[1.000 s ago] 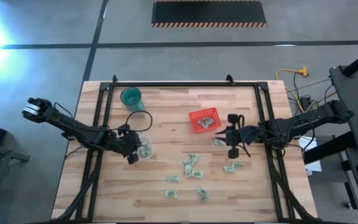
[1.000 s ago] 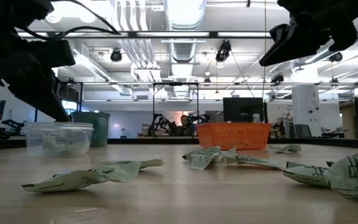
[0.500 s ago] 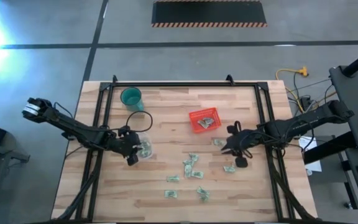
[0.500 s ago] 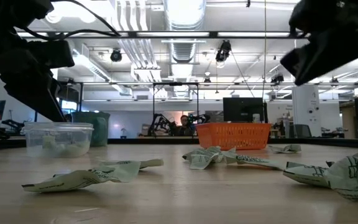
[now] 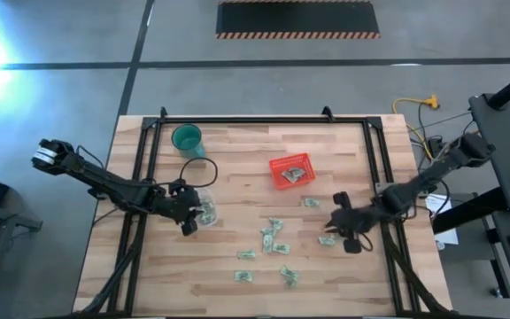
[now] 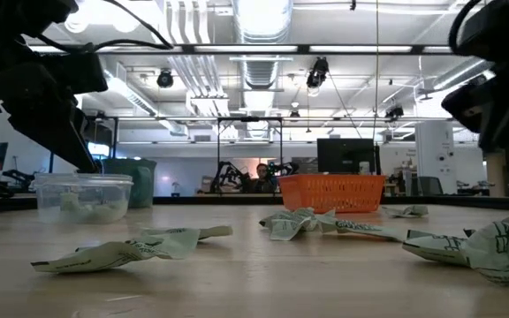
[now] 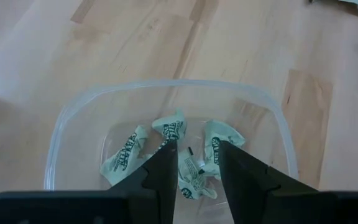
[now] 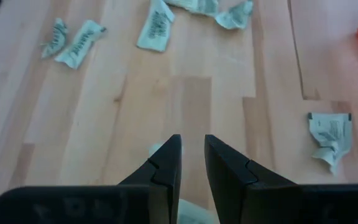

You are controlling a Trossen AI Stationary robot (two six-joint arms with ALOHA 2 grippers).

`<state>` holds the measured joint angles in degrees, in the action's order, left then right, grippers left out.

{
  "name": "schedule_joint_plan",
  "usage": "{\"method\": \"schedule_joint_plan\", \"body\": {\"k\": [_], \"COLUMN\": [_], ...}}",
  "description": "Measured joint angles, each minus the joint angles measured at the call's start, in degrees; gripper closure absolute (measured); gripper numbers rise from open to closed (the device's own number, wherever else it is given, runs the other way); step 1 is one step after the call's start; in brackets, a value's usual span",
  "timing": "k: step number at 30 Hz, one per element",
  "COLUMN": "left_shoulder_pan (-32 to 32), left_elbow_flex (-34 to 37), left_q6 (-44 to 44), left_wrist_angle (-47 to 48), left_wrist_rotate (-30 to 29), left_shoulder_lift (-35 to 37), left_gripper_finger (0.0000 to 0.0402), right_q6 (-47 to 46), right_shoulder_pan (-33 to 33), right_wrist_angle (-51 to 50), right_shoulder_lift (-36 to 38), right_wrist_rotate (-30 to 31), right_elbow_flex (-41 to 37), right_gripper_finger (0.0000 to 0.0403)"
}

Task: Pick and place items into bin
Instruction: Put the light green stevia packet into the orange bin

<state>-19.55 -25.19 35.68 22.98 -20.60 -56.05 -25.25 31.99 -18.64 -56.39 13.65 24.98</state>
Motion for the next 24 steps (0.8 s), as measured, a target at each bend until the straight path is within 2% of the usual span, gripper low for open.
{"method": "schedule_joint_plan", "body": {"k": [5,11,14,18,24], "left_shoulder_pan": [0.0,0.0,0.0,0.0,0.0], "left_elbow_flex": [0.0,-0.2,-0.2,-0.2,-0.2], "left_q6": [0.0,0.0,0.0,0.0,-0.1], "left_wrist_angle": [0.0,-0.4,-0.6,-1.0,-1.0], "left_wrist_rotate": [0.0,0.0,0.0,0.0,0.0], "left_shoulder_lift": [0.0,0.0,0.0,0.0,0.0], "left_gripper_finger": [0.0303,0.0303,0.0303,0.0303,0.0303], "right_q6": [-6.3,-13.1,-14.7,-14.7,-18.1], "right_shoulder_pan": [10.9,20.7,22.9,23.3,23.1], "right_wrist_angle": [2.5,6.7,6.5,4.0,-7.9], "right_shoulder_lift": [-4.0,-15.8,-22.4,-30.1,-35.6], "right_wrist_rotate": [10.3,19.4,22.7,24.3,29.7], "right_elbow_flex": [-0.4,1.4,4.2,8.4,14.8], "right_gripper_finger": [0.0339,0.0339,0.0339,0.0339,0.0333]}}
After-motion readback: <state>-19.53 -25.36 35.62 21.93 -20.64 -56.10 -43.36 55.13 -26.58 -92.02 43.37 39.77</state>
